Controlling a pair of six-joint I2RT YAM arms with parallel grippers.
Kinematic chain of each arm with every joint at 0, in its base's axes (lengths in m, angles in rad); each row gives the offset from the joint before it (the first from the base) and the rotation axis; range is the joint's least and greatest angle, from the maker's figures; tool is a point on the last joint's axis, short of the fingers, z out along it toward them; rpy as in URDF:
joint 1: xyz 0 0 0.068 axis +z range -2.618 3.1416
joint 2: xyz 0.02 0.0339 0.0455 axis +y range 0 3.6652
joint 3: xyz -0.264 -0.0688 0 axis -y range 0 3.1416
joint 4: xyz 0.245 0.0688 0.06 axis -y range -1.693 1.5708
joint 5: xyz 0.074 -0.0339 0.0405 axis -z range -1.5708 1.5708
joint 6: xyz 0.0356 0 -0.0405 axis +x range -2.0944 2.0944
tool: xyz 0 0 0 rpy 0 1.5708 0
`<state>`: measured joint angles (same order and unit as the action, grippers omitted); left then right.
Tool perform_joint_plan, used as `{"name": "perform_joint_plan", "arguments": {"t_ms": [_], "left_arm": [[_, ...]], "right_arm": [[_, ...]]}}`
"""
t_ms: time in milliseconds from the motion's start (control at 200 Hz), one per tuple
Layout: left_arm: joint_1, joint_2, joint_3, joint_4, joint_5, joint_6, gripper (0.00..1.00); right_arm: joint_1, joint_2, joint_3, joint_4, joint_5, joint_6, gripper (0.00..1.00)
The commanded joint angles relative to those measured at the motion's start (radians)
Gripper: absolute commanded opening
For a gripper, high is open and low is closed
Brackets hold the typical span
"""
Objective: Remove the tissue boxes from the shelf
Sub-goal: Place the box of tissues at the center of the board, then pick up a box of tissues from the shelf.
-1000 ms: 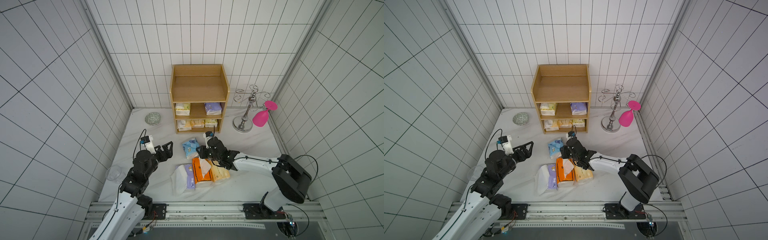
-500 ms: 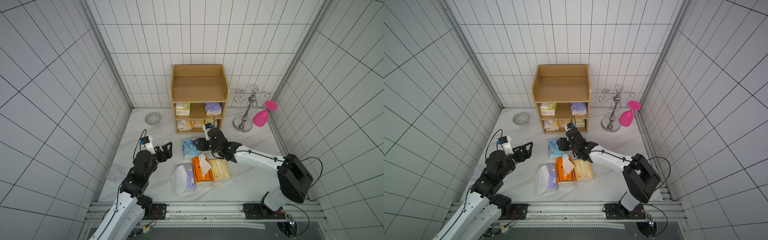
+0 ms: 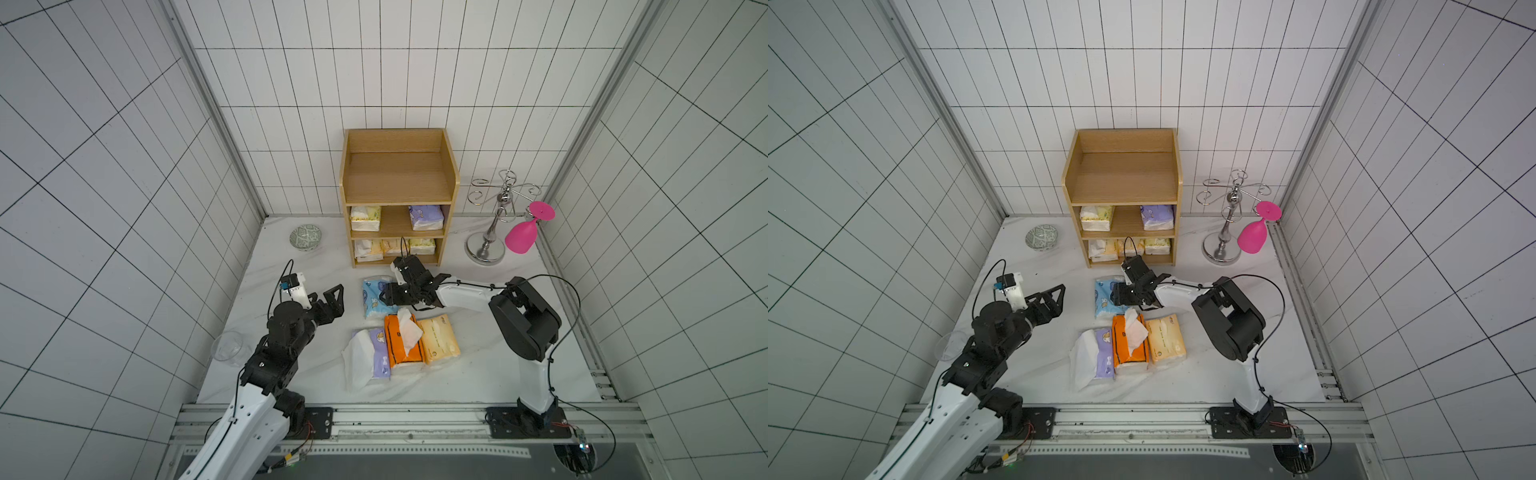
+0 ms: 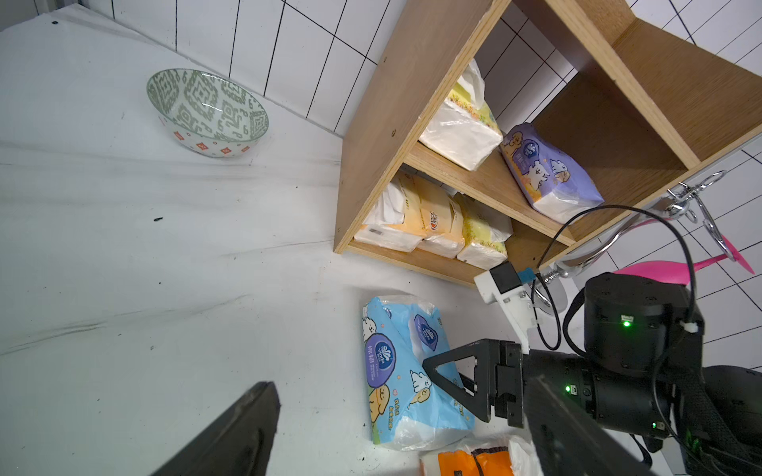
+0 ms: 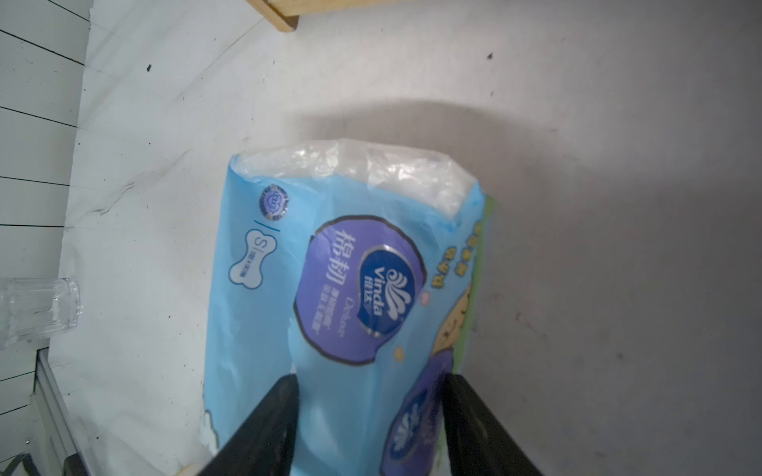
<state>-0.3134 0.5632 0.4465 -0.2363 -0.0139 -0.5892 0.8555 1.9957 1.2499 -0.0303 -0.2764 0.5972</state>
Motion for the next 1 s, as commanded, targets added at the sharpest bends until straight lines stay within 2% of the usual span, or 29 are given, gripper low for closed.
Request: {"name": "perform_joint_plan", "arguments": {"t_ms": [0,190,345,530,620,750,860,994], "left_arm": [[-0.003,-0.002,-0.008,0.025,-0.019,0.016,0.97],[-0.003,0.001,-0.013,0.036,-0.021,0.013,0.97],[-0.003,0.003,-0.009,0.046,-0.021,0.013,0.97],[-0.003,0.028,0.009,0.077,-0.032,0.008,0.97],[-0.001,0.079,0.031,0.121,-0.041,0.019,0.97],[0.027,0.214,0.103,0.177,-0.042,0.034,0.98],[0.066,0.326,0.173,0.196,-0.032,0.012,0.98],[0.090,0.402,0.181,0.285,-0.003,0.012,0.98]], "right_arm": [[0.035,0.002,0.035,0.052,-0.045,0.028,0.59],[0.058,-0.003,0.021,0.063,-0.043,0.058,0.57],[0.062,-0.030,-0.031,0.148,-0.067,0.106,0.59],[0.018,-0.203,-0.175,0.342,-0.057,0.153,0.60],[-0.001,-0.322,-0.229,0.398,-0.006,0.156,0.60],[-0.020,-0.413,-0.210,0.394,0.079,0.119,0.60],[-0.042,-0.399,-0.165,0.442,0.140,0.120,0.59],[-0.073,-0.321,-0.106,0.553,0.153,0.141,0.59]]}}
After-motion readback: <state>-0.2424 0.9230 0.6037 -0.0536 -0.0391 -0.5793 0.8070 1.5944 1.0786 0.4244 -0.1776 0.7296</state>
